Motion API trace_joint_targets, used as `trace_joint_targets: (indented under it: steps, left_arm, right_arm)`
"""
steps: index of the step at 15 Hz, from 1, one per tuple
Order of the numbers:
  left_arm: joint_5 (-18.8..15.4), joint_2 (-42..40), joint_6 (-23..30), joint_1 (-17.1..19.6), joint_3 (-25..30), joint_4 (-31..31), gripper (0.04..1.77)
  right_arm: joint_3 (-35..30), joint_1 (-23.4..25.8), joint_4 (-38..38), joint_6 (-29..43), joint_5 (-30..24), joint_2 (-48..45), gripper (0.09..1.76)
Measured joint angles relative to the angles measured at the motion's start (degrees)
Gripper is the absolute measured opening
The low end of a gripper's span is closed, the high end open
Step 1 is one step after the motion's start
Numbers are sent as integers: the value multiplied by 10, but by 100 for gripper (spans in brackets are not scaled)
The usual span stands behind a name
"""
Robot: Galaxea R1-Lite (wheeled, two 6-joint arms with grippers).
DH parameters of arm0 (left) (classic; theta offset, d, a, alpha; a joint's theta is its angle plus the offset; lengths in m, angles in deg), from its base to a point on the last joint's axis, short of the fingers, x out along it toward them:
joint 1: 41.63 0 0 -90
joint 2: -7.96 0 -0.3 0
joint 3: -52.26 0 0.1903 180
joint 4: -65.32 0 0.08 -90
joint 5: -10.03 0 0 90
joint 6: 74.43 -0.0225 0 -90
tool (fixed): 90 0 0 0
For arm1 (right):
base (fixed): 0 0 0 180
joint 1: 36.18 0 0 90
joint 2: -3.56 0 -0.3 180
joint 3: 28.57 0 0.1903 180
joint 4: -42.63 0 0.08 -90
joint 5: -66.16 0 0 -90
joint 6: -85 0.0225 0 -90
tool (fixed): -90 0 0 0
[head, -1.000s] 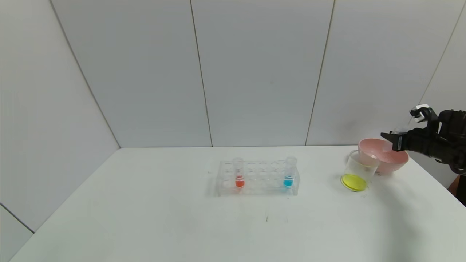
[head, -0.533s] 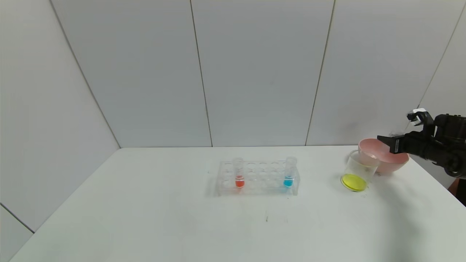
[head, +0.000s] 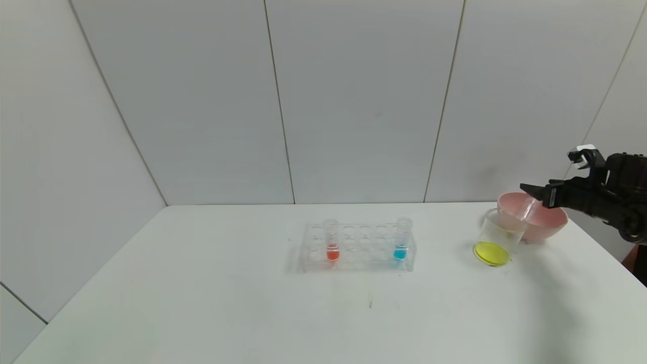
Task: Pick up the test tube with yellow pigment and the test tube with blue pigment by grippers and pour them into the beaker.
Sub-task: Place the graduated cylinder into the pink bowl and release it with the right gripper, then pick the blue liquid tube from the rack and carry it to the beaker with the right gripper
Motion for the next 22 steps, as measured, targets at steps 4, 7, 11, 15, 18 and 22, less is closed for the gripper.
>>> trace_joint_targets:
  steps: [4, 7, 11, 15, 18, 22]
  left_arm:
    - [0, 0, 0, 0, 0, 0, 176]
    - [0, 0, 0, 0, 0, 0, 176]
    - [0, 0, 0, 0, 0, 0, 176]
    - [0, 0, 0, 0, 0, 0, 176]
    - [0, 0, 0, 0, 0, 0, 176]
    - [0, 0, 0, 0, 0, 0, 176]
  right_arm:
    - [-9, -22, 5, 34, 8, -37, 153]
    - [-56, -45, 1, 42, 16, -85, 159]
    - [-149, -118, -24, 67, 75, -157, 164]
    - [-248, -213, -100, 85, 175, -203, 167]
    - [-314, -291, -144, 100, 256, -230, 168]
    - [-361, -397, -162, 136, 394, -263, 169]
